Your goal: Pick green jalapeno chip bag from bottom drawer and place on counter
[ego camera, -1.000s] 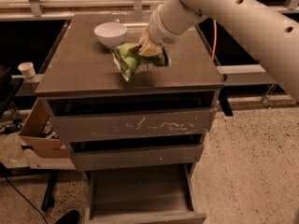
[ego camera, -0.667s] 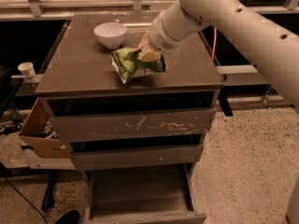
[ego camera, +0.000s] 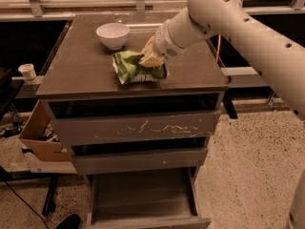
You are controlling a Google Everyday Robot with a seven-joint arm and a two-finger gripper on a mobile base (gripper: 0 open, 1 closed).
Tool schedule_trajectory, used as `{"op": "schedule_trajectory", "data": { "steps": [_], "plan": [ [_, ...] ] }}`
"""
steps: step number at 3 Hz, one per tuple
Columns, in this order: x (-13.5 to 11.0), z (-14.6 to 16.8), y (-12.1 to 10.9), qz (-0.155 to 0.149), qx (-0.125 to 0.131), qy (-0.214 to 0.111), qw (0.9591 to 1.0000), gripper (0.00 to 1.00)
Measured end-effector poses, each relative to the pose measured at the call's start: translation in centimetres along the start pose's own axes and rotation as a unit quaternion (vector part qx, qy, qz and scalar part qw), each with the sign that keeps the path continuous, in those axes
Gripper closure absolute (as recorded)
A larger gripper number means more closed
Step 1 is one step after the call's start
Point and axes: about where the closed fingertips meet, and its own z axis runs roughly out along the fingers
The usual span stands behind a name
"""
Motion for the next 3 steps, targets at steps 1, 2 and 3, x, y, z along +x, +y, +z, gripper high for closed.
{"op": "schedule_trajectory", "data": {
  "steps": [1, 2, 3],
  "plan": [
    [0.0, 0.0, 0.0, 0.0, 0.0, 0.0, 1.0, 0.73],
    [0.0, 0.01, 0.0, 0.0, 0.0, 0.0, 1.0, 0.5],
    [0.0, 0.01, 0.0, 0.0, 0.0, 0.0, 1.0, 0.19]
  ]
}}
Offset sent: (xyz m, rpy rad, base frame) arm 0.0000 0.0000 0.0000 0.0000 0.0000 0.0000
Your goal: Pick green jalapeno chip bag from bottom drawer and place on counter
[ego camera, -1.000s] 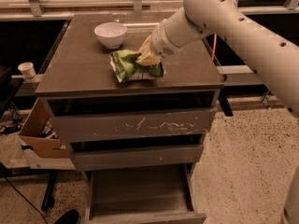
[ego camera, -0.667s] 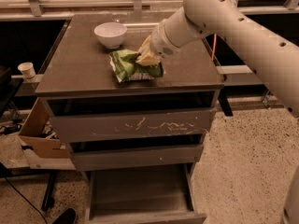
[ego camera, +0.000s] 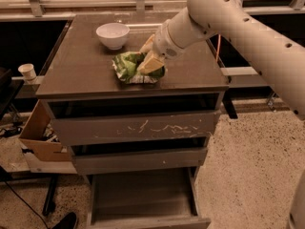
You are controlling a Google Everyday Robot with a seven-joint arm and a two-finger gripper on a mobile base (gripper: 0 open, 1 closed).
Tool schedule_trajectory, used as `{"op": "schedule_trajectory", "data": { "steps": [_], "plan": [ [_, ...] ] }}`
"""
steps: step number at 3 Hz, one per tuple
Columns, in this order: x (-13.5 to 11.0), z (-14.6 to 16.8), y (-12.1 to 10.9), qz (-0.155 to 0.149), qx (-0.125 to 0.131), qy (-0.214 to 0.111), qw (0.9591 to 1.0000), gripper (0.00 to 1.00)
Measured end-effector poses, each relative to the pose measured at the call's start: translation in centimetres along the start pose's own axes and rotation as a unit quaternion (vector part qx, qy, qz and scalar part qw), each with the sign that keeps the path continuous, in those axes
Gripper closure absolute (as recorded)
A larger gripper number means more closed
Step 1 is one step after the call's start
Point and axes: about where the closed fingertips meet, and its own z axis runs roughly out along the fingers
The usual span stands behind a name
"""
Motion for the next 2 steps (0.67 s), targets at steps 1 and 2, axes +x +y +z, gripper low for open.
{"op": "schedule_trajectory", "data": {
  "steps": [1, 2],
  "plan": [
    [0.0, 0.01, 0.0, 0.0, 0.0, 0.0, 1.0, 0.0],
    [0.0, 0.01, 0.0, 0.0, 0.0, 0.0, 1.0, 0.0]
  ]
}}
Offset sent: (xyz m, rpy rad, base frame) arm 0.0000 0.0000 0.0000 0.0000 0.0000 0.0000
